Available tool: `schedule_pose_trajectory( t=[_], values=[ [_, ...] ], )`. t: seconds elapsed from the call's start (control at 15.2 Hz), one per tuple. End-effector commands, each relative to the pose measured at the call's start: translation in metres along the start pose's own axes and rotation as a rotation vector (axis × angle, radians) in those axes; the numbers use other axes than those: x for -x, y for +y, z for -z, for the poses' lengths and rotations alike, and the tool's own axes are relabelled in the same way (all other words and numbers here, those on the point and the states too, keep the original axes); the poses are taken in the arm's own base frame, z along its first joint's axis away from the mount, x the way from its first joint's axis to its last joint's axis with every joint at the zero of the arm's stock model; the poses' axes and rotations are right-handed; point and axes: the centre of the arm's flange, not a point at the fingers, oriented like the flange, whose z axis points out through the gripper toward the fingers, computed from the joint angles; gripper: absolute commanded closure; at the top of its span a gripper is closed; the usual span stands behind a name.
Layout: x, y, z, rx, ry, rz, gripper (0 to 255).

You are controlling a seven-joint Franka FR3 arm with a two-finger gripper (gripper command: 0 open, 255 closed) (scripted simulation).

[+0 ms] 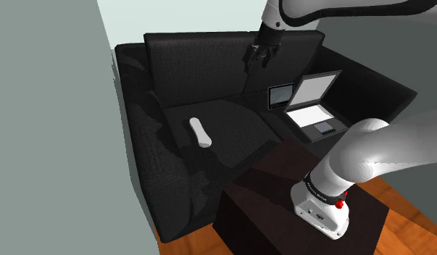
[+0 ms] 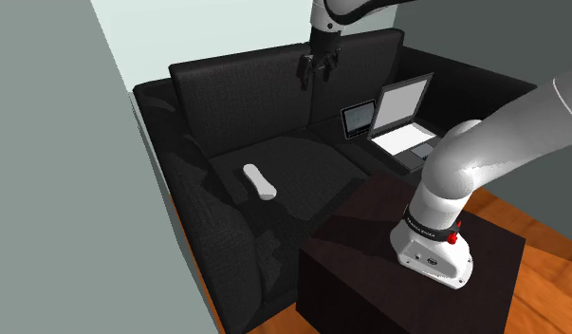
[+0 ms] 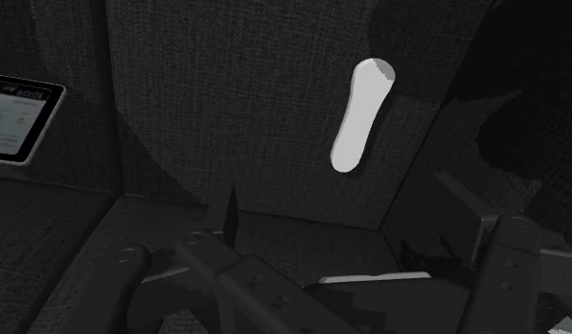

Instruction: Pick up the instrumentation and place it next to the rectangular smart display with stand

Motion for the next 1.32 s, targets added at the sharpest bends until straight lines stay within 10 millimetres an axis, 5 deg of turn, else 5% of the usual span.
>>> schedule_pose_trajectory(
  t=[0.0,1.25],
  values=[
    [-0.009,-0.007,-0.023,-0.002,-0.009,-0.009,0],
    [-0.089,-0.081,-0.253,-0.017,-0.109,-0.088,0]
  ],
)
